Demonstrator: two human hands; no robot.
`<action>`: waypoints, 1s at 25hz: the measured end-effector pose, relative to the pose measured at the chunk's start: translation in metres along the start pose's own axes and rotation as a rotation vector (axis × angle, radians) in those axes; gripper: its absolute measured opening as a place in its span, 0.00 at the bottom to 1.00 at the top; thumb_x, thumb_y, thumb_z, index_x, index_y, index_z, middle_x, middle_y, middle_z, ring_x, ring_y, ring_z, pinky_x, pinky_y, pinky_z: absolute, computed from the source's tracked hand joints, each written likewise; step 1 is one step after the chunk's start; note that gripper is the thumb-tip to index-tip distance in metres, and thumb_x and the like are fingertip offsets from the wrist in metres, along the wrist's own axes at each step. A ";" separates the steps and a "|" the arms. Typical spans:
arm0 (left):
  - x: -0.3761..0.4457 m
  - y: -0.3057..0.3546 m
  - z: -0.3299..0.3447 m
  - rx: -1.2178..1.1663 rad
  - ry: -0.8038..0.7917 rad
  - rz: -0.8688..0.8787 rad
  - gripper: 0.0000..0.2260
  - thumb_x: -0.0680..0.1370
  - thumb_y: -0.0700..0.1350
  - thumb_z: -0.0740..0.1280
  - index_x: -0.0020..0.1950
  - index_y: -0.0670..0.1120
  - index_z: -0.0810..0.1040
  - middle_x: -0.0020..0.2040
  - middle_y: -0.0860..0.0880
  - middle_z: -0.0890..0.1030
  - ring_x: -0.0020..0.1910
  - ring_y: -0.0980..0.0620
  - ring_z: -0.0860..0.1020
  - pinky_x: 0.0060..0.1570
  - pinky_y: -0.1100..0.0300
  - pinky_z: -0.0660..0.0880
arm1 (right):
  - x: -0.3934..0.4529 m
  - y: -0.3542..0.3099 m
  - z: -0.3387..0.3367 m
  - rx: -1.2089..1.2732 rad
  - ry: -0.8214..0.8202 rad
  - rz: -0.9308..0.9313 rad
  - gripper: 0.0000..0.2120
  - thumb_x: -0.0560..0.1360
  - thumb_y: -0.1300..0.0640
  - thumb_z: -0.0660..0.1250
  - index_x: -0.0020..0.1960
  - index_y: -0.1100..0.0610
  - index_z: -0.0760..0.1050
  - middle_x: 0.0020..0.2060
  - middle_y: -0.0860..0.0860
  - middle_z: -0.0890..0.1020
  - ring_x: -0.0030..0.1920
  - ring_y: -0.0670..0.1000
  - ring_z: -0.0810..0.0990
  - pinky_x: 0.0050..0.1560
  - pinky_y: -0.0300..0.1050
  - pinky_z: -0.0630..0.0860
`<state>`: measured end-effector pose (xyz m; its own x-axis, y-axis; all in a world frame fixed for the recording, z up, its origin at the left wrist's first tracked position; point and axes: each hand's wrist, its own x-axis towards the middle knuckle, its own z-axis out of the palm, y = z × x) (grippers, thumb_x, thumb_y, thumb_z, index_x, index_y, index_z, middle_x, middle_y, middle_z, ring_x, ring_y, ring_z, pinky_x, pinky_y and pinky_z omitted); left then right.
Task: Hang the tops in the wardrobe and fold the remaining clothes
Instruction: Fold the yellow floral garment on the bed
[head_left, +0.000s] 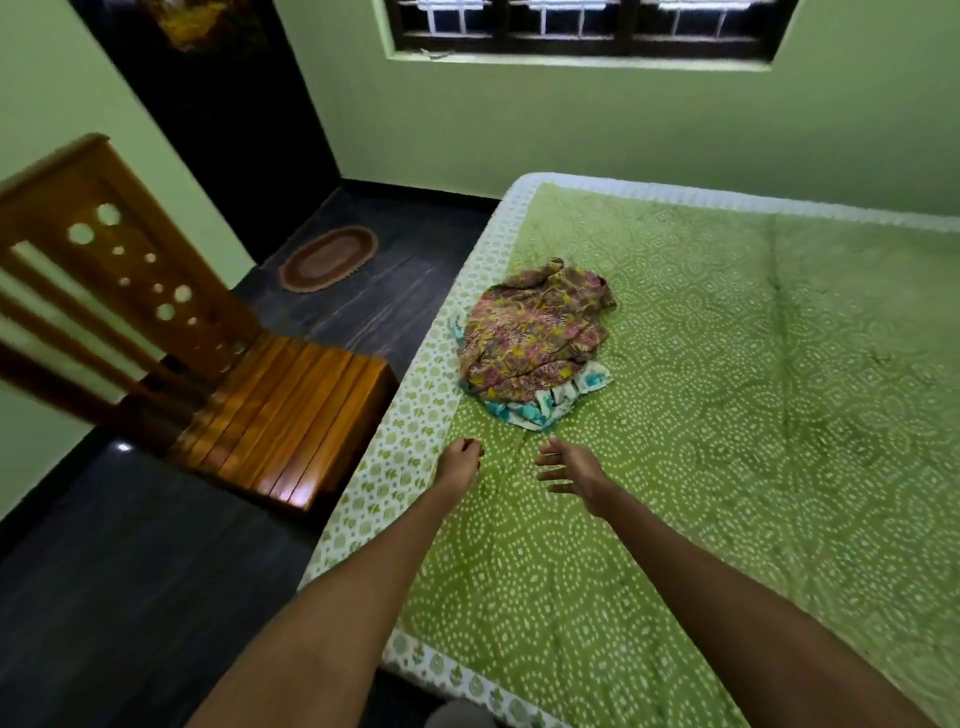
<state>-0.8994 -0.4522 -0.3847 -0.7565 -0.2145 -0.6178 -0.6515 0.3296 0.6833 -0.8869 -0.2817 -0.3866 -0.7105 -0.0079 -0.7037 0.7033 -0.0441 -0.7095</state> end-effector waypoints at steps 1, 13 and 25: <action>0.019 0.007 -0.004 0.000 -0.031 0.000 0.09 0.82 0.46 0.56 0.49 0.43 0.72 0.38 0.50 0.71 0.34 0.54 0.70 0.33 0.60 0.64 | 0.013 -0.005 0.005 0.004 0.024 0.007 0.14 0.81 0.52 0.55 0.44 0.57 0.74 0.40 0.52 0.79 0.36 0.51 0.76 0.37 0.42 0.69; 0.208 -0.032 0.002 0.030 -0.173 -0.094 0.13 0.82 0.47 0.59 0.63 0.43 0.73 0.48 0.50 0.77 0.45 0.53 0.76 0.39 0.61 0.71 | 0.217 0.005 0.059 -0.237 0.155 0.027 0.07 0.77 0.61 0.63 0.41 0.56 0.76 0.47 0.58 0.78 0.42 0.53 0.77 0.41 0.45 0.71; 0.270 -0.008 0.019 -0.209 -0.136 -0.221 0.16 0.81 0.48 0.59 0.63 0.40 0.74 0.60 0.45 0.77 0.57 0.47 0.76 0.50 0.56 0.72 | 0.289 -0.011 0.070 -0.466 0.333 -0.273 0.05 0.73 0.65 0.69 0.47 0.65 0.82 0.39 0.53 0.83 0.26 0.37 0.75 0.29 0.27 0.69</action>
<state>-1.0973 -0.4955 -0.5645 -0.5903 -0.1306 -0.7965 -0.8072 0.0902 0.5834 -1.1011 -0.3537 -0.5796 -0.8723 0.2572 -0.4158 0.4888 0.4394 -0.7537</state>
